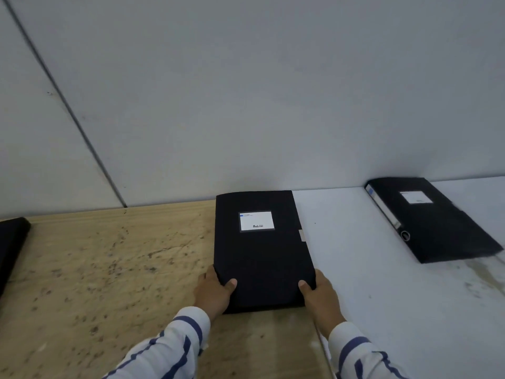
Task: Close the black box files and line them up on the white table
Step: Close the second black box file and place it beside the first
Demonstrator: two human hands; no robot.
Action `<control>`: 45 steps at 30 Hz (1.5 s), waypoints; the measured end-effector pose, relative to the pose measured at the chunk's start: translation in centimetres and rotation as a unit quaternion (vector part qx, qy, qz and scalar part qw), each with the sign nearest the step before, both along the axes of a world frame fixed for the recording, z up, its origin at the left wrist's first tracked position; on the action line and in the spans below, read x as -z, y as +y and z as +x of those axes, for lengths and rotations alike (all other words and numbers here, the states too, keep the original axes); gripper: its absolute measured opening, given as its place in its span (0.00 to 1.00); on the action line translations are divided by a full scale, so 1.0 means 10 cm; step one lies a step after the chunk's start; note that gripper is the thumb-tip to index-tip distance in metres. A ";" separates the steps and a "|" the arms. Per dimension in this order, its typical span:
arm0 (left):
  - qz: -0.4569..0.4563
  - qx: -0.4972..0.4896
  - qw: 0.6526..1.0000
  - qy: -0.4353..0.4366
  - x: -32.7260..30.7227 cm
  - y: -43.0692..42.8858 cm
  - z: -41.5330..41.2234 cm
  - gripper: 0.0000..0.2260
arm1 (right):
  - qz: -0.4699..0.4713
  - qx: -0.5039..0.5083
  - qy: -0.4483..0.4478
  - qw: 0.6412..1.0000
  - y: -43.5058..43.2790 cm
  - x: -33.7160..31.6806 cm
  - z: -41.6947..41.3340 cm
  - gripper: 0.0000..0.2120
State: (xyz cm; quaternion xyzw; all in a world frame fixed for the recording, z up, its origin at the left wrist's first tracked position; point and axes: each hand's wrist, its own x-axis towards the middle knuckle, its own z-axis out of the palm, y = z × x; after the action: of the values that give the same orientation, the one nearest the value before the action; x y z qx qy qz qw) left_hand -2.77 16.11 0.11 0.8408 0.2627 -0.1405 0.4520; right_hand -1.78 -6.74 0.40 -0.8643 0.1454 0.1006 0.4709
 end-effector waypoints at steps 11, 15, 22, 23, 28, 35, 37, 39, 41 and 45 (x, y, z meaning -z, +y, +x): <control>-0.016 -0.012 1.000 0.002 -0.01 -1.50 0.69 0.26 | 0.016 0.012 0.007 1.000 -1.48 -0.02 0.72 0.12; -0.025 -0.019 0.999 -0.004 -0.01 -1.88 0.93 0.26 | 0.022 0.038 0.015 0.999 -1.82 0.00 0.96 0.13; 0.051 0.000 0.999 -0.001 -0.02 -2.23 1.13 0.26 | 0.028 0.048 0.023 0.998 -2.12 0.07 1.18 0.15; 0.056 0.004 0.998 -0.003 -0.01 -2.24 1.15 0.26 | 0.028 0.052 0.022 0.998 -2.14 0.08 1.21 0.14; 0.044 0.005 0.999 0.005 0.02 -2.40 1.26 0.28 | 0.018 0.068 0.027 0.997 -2.28 0.12 1.34 0.15; 0.050 0.006 0.999 0.008 0.06 -2.52 1.35 0.30 | -0.011 0.077 0.035 0.996 -2.37 0.24 1.46 0.19; 0.053 0.007 0.999 0.005 0.06 -2.53 1.35 0.30 | -0.025 0.079 0.035 0.996 -2.36 0.25 1.47 0.20; 0.045 0.007 0.999 0.002 0.06 -2.54 1.35 0.29 | -0.045 0.084 0.038 0.995 -2.35 0.26 1.48 0.21; 0.039 0.010 0.999 0.002 0.06 -2.55 1.35 0.29 | -0.057 0.091 0.039 0.993 -2.34 0.26 1.50 0.22; 0.042 0.013 0.999 0.001 0.05 -2.56 1.36 0.29 | -0.076 0.098 0.046 0.991 -2.30 0.24 1.49 0.24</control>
State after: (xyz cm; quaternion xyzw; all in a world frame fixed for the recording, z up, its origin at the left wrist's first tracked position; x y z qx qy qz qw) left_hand 10.82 -9.47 -0.41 0.8622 0.2577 -0.1360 0.4144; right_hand 13.16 -29.78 -1.98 -0.8737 0.2585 0.0822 0.4038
